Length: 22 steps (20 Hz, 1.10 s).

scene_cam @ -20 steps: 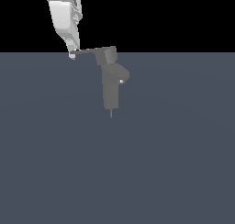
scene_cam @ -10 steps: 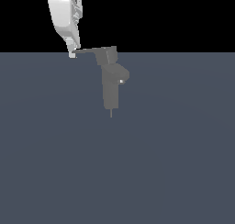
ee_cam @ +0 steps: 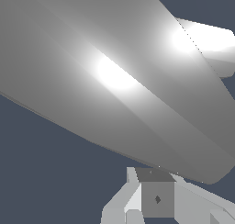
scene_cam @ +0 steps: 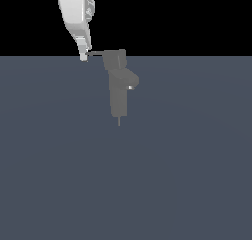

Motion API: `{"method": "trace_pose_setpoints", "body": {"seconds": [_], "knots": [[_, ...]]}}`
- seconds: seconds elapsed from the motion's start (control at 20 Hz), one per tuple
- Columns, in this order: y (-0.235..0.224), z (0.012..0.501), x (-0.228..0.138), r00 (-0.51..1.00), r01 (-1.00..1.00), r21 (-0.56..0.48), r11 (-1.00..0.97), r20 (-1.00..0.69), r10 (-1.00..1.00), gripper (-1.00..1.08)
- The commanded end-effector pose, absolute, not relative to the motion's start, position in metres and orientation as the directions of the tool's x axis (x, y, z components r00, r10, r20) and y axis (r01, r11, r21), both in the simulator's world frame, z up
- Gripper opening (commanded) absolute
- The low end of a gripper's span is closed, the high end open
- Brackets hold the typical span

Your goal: Turn on the faucet by rotating a designated handle.

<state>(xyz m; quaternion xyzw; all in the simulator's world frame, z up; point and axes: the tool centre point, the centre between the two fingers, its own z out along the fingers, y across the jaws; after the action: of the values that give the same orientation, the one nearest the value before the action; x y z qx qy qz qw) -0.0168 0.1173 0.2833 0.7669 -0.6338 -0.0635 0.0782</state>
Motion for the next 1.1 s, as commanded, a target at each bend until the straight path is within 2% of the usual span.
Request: {"method": "trace_pose_setpoints", "body": {"seconds": [0.0,0.6,0.7,1.05], "knots": [[0.102,0.288,-0.022,0.177,-0.965,0.199,-0.172,0.005,-0.984,-1.0],[0.065,0.297,-0.051,0.177,-0.965,0.197,-0.173,0.003,-0.984,-1.0],[0.076,0.292,-0.051,0.191,-0.961,0.205,-0.186,0.003,-0.982,-1.0],[0.026,0.294,-0.044,0.185,-0.963,0.202,-0.181,0.003,-0.983,-1.0]]}}
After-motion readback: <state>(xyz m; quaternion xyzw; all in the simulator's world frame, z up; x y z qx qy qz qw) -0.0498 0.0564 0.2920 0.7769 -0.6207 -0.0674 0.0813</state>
